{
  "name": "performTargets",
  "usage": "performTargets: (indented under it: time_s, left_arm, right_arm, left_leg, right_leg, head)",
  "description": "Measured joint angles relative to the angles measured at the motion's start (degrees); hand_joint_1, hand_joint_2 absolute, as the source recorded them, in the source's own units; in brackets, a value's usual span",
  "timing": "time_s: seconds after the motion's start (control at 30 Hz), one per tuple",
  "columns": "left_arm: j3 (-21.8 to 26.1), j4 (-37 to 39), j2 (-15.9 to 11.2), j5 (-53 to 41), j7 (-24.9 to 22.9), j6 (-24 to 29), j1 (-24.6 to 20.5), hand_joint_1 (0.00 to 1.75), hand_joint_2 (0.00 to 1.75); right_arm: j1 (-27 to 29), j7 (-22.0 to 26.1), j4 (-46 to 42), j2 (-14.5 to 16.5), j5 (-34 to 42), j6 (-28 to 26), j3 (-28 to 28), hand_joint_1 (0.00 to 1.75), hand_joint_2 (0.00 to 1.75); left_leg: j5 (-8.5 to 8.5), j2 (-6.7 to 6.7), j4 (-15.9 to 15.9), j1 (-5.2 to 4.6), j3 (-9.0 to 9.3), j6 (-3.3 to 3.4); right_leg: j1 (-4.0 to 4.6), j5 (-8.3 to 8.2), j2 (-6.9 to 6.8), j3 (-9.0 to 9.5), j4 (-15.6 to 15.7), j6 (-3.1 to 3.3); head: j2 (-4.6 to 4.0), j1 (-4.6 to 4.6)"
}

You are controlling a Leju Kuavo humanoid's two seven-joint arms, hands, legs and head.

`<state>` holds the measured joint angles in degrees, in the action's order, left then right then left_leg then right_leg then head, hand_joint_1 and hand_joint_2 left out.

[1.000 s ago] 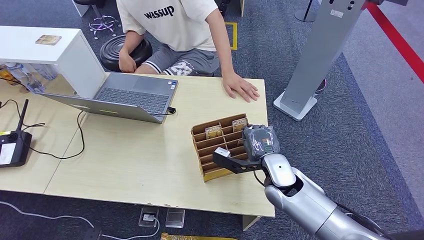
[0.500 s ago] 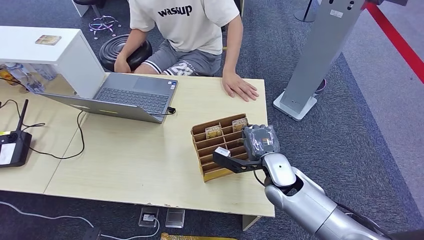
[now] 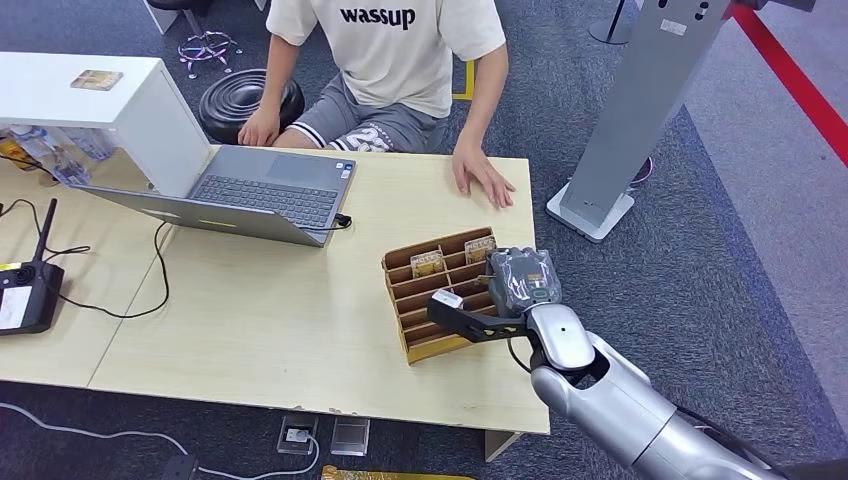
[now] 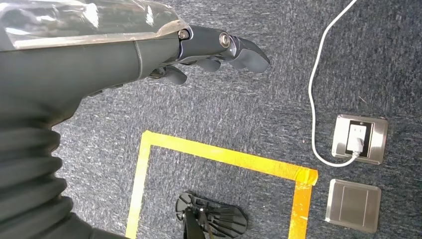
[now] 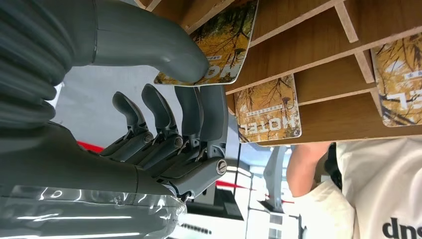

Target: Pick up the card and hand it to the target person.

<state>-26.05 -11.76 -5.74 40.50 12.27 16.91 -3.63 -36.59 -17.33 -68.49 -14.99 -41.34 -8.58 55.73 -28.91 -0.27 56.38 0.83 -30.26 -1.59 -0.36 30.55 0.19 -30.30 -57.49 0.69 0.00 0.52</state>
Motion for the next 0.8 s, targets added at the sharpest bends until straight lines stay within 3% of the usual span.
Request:
performTargets:
  time_s: [0.53, 0.8]
  left_arm:
    - [-0.21, 0.0, -0.68, 2.09, -0.29, -0.37, 0.04, 0.0, 1.75]
    - [-0.26, 0.0, -0.71, 2.33, -0.23, -0.65, 0.02, 0.0, 1.75]
  right_arm:
    - [-10.68, -3.7, -11.32, -4.61, 13.77, 10.41, -3.86, 1.48, 1.75]
    - [-13.29, -2.4, -15.82, -5.43, 14.6, 9.26, -5.22, 1.48, 1.75]
  left_leg:
    - [0.0, 0.01, 0.03, 0.0, -0.01, 0.0]
    - [0.0, 0.01, 0.03, 0.0, -0.02, 0.0]
  right_leg:
    - [0.0, -0.01, 0.02, -0.02, 0.0, 0.0]
    - [0.0, -0.01, 0.02, -0.03, 0.0, 0.0]
  head:
    - [0.0, -0.02]
    - [0.0, 0.02]
